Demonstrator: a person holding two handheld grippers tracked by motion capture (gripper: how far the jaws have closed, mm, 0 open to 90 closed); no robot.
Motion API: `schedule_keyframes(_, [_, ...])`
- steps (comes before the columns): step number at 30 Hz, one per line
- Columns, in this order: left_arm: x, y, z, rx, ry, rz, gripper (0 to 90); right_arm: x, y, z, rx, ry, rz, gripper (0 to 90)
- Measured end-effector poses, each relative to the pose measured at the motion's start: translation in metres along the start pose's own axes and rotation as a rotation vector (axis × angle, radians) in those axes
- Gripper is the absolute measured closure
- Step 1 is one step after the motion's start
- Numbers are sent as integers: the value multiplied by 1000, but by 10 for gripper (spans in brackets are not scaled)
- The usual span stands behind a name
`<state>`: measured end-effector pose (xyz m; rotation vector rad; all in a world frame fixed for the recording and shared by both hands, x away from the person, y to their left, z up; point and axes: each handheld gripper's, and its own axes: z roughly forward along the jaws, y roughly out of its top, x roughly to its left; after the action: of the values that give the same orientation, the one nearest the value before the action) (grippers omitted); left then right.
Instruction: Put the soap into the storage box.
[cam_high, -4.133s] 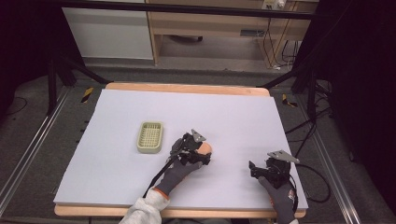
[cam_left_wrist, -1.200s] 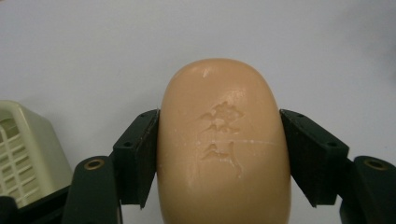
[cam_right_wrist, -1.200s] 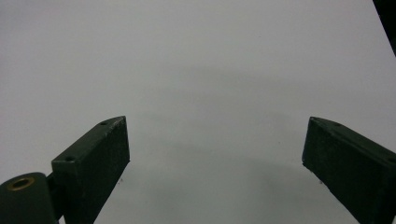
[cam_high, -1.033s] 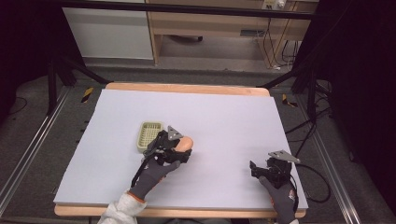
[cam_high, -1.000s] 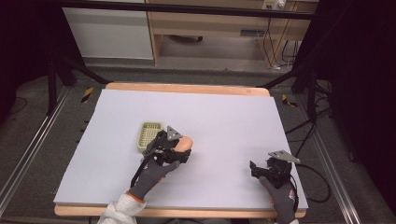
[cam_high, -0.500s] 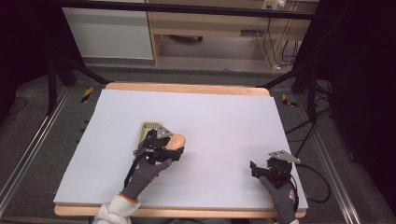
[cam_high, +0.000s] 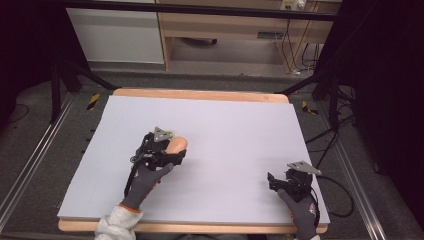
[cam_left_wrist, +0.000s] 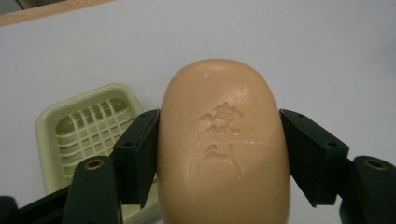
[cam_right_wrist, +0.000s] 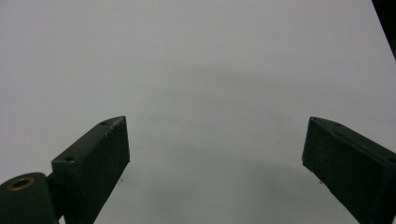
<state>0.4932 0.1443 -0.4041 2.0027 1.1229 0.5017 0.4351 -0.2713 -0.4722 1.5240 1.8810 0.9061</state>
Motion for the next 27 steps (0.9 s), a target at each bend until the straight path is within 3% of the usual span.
schedule_keyframes(27, [43,3,3,-8,83,-70,315,1,1,1,3,3,0,78])
